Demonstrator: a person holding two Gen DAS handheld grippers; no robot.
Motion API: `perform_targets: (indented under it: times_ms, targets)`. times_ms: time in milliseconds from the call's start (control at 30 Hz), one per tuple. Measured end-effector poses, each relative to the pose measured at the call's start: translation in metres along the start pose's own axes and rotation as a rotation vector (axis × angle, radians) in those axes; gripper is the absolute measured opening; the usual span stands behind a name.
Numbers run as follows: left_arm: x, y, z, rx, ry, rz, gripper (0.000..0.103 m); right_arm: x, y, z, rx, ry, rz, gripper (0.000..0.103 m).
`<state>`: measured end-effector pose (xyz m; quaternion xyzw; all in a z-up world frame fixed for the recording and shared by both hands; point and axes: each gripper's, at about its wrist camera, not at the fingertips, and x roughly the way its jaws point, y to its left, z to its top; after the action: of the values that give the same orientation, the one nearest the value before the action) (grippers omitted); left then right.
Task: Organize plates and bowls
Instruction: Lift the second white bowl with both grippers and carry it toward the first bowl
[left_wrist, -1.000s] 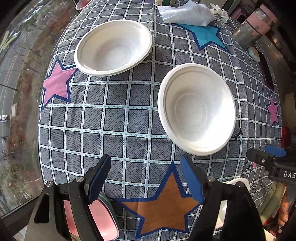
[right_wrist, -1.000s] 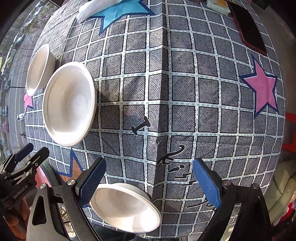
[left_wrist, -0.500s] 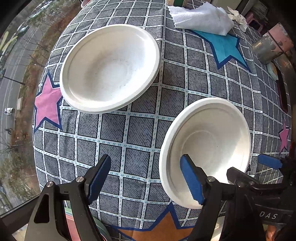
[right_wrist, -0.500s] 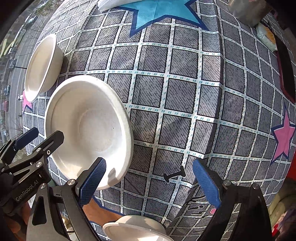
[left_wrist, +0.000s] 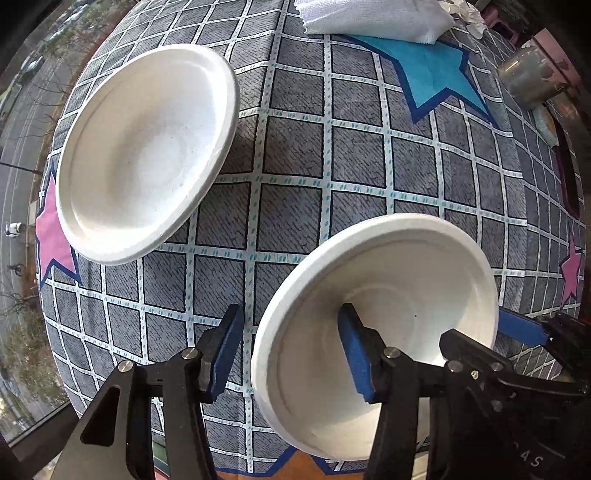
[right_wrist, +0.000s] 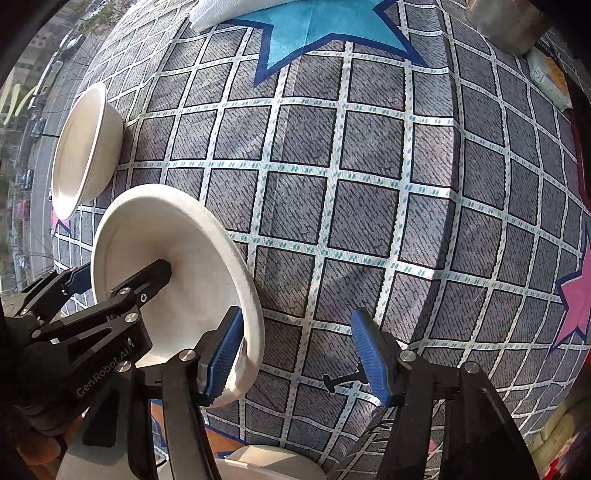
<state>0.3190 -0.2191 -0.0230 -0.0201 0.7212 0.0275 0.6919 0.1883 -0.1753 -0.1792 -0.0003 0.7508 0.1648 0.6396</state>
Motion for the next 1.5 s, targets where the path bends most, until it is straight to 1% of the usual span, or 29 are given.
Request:
perform_targets:
  times_ms: [67,100,133,167,200,267,300,400,567,633,767,833,867,900,967,1000,1067,1100,1133,1200,1233,1300,1500]
  targets:
    - [-0.002,-0.014,0.014,0.021,0.002,0.0,0.05,-0.007,-0.014,-0.003,0.004,-0.002,0.028,0.045]
    - [-0.002,-0.023,0.019,0.037,0.002,0.0,0.05,-0.009,-0.02,-0.004,0.007,0.001,0.035,0.042]
    - [-0.002,-0.031,0.025,0.052,0.003,-0.006,0.048,-0.011,-0.025,-0.007,0.011,0.004,0.033,0.035]
    - [-0.003,-0.036,0.03,0.067,0.004,-0.01,0.047,-0.015,-0.034,-0.013,0.017,0.004,0.028,0.03]
    - [-0.004,-0.042,0.033,0.082,0.004,-0.012,0.046,-0.016,-0.04,-0.014,0.025,0.001,0.021,0.028]
    - [-0.005,-0.053,0.041,0.108,0.006,-0.019,0.044,-0.019,-0.055,-0.02,0.045,-0.001,0.021,0.02]
    - [-0.005,-0.057,0.043,0.119,0.008,-0.026,0.043,-0.02,-0.063,-0.025,0.055,-0.003,0.018,0.018]
    - [-0.007,-0.069,0.047,0.155,0.008,-0.034,0.042,-0.023,-0.083,-0.037,0.077,-0.009,0.011,0.017]
    - [-0.009,-0.08,0.06,0.195,0.018,-0.044,0.041,-0.026,-0.115,-0.065,0.128,0.004,0.034,0.017]
    - [-0.012,-0.081,0.045,0.199,0.026,-0.049,0.04,-0.029,-0.125,-0.075,0.142,0.006,0.039,0.017]
    - [-0.013,-0.09,0.042,0.214,0.029,-0.051,0.039,-0.035,-0.142,-0.093,0.159,0.004,0.045,0.018]
    - [-0.016,-0.104,0.033,0.218,0.023,-0.05,0.039,-0.04,-0.145,-0.101,0.162,-0.002,0.044,0.018]
    - [-0.015,-0.118,0.016,0.221,0.017,-0.048,0.039,-0.043,-0.148,-0.103,0.163,-0.006,0.044,0.017]
    - [-0.019,-0.128,0.005,0.225,0.011,-0.048,0.039,-0.047,-0.151,-0.105,0.163,-0.012,0.043,0.018]
    - [-0.029,-0.139,-0.001,0.232,-0.001,-0.047,0.039,-0.056,-0.156,-0.109,0.164,-0.021,0.043,0.017]
    - [-0.043,-0.124,-0.01,0.235,-0.008,-0.049,0.039,-0.061,-0.158,-0.11,0.164,-0.025,0.043,0.017]
    - [-0.056,-0.126,-0.005,0.239,-0.019,-0.051,0.039,-0.072,-0.161,-0.114,0.162,-0.034,0.043,0.018]
    - [-0.072,-0.13,-0.02,0.24,-0.024,-0.052,0.039,-0.076,-0.164,-0.117,0.16,-0.039,0.041,0.018]
    - [-0.082,-0.126,-0.023,0.242,-0.028,-0.054,0.039,-0.085,-0.169,-0.127,0.159,-0.044,0.041,0.017]
    - [-0.094,-0.127,-0.017,0.248,-0.037,-0.056,0.039,-0.097,-0.174,-0.137,0.158,-0.051,0.04,0.018]
    - [-0.101,-0.129,-0.027,0.253,-0.042,-0.057,0.039,-0.102,-0.173,-0.143,0.159,-0.055,0.039,0.018]
    - [-0.109,-0.132,-0.032,0.26,-0.051,-0.058,0.039,-0.112,-0.167,-0.152,0.158,-0.061,0.035,0.018]
    - [-0.134,-0.13,-0.06,0.296,-0.058,-0.067,0.039,-0.132,-0.166,-0.199,0.158,-0.067,0.028,0.018]
